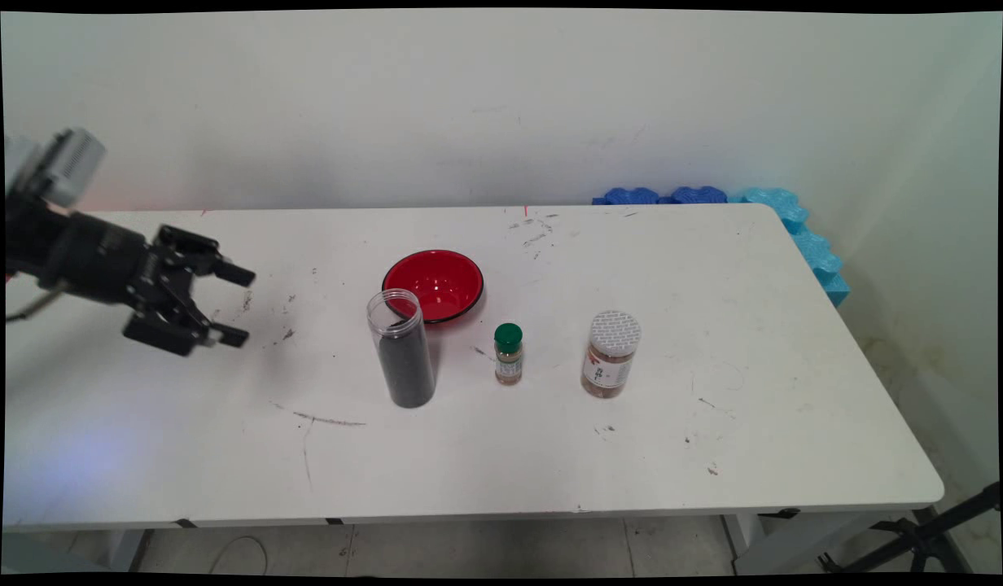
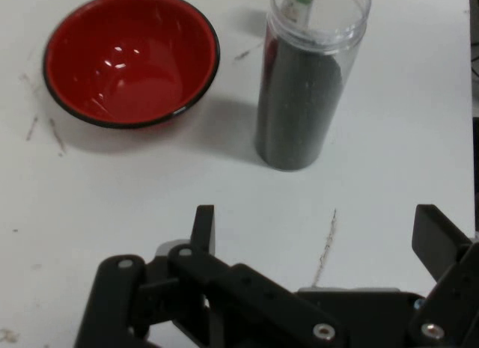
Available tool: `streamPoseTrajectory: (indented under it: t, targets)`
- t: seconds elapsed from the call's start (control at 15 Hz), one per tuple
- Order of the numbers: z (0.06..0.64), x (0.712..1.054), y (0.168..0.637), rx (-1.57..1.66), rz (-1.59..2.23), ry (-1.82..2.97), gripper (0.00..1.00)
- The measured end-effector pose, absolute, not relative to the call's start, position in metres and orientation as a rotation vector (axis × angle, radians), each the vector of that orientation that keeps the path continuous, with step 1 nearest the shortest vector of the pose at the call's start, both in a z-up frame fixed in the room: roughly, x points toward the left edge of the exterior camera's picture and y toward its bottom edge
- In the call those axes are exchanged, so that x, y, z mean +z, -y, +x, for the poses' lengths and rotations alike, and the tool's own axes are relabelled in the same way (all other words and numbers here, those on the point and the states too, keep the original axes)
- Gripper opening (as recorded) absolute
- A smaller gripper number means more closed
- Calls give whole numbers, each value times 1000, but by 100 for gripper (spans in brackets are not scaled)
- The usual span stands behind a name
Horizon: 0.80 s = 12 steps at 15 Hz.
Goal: Pick up the black seasoning powder from the table
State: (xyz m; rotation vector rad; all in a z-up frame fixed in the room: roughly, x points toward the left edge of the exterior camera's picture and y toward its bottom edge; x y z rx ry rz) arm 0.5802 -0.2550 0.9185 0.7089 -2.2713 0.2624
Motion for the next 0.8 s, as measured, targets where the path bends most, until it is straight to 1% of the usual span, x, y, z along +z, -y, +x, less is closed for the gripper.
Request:
streamPoseTrajectory:
  t: [0.6, 0.8]
  targets:
    - [545, 857, 272, 268, 695, 2255, 100]
    - [532, 845, 281, 271, 690, 2239, 100]
